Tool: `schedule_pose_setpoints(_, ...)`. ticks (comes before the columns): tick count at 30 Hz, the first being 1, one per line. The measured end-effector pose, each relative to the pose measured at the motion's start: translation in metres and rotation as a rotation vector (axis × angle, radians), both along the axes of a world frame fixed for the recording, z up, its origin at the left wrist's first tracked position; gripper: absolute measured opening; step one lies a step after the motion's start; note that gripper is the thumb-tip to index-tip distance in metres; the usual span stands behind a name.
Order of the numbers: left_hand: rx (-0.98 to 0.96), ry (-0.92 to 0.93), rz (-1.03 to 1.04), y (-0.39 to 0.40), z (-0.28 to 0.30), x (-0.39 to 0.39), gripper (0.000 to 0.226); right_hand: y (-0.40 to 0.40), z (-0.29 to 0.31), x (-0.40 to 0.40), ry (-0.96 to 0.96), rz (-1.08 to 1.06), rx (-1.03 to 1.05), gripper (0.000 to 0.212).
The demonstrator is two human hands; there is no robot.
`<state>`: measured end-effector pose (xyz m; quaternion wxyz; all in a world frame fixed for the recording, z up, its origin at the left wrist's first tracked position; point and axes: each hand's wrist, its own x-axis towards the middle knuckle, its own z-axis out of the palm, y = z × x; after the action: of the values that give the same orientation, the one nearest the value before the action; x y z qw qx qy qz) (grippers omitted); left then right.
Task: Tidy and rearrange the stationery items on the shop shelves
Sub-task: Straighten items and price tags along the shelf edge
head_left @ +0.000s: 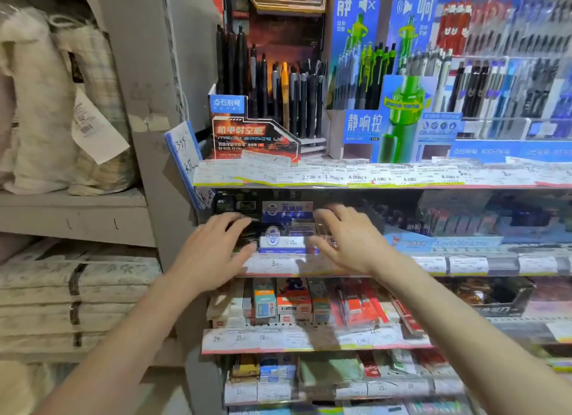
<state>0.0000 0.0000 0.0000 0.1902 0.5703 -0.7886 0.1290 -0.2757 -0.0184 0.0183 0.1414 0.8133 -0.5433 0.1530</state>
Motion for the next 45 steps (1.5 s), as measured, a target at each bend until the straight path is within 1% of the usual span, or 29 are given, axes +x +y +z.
schedule_pose_setpoints(3, 0.091, -0.035, 0.032, -0.018, 0.004, -0.007, 0.058, -0.032, 0.002, 0.013, 0.036, 0.006, 0.111, 0.063)
schedule_pose_setpoints(4, 0.129, -0.043, 0.048, -0.021, 0.006, -0.009, 0.055, -0.040, 0.003, 0.017, 0.021, 0.022, 0.172, 0.062)
schedule_pose_setpoints(6, 0.130, -0.058, 0.098, -0.028, 0.009, -0.011, 0.051, -0.057, -0.002, 0.024, -0.026, 0.062, 0.236, 0.058)
schedule_pose_setpoints(10, 0.147, -0.110, 0.190, -0.032, 0.012, -0.007, 0.047, -0.077, -0.009, 0.032, -0.064, 0.187, 0.214, 0.052)
schedule_pose_setpoints(12, 0.152, -0.087, 0.200, -0.033, 0.005, -0.003, 0.046, -0.082, -0.016, 0.033, -0.105, 0.245, 0.194, 0.049)
schedule_pose_setpoints(16, 0.155, -0.060, 0.211, -0.037, -0.002, 0.005, 0.043, -0.089, -0.026, 0.040, -0.205, 0.279, 0.177, 0.041)
schedule_pose_setpoints(20, 0.123, 0.007, 0.164, -0.042, -0.001, 0.012, 0.039, -0.090, -0.022, 0.043, -0.222, 0.321, 0.159, 0.032)
schedule_pose_setpoints(23, 0.104, 0.013, 0.136, -0.047, -0.003, 0.016, 0.038, -0.089, -0.019, 0.047, -0.209, 0.336, 0.120, 0.029)
schedule_pose_setpoints(28, 0.120, 0.034, 0.084, -0.055, -0.009, 0.021, 0.036, -0.089, -0.019, 0.051, -0.220, 0.330, 0.115, 0.025)
schedule_pose_setpoints(33, 0.122, 0.095, 0.062, -0.056, -0.012, 0.021, 0.040, -0.092, -0.022, 0.052, -0.260, 0.320, -0.011, 0.019)
schedule_pose_setpoints(36, 0.101, 0.188, 0.035, -0.059, -0.010, 0.021, 0.035, -0.090, -0.016, 0.051, -0.288, 0.304, -0.063, 0.020)
schedule_pose_setpoints(38, 0.053, 0.251, -0.002, -0.059, -0.009, 0.021, 0.033, -0.087, -0.012, 0.048, -0.311, 0.294, -0.063, 0.022)
schedule_pose_setpoints(42, -0.021, 0.314, -0.058, -0.048, -0.008, 0.023, 0.031, -0.076, -0.013, 0.042, -0.302, 0.287, -0.077, 0.024)
schedule_pose_setpoints(45, -0.024, 0.372, -0.137, -0.031, -0.009, 0.023, 0.026, -0.060, -0.017, 0.034, -0.300, 0.290, -0.112, 0.023)
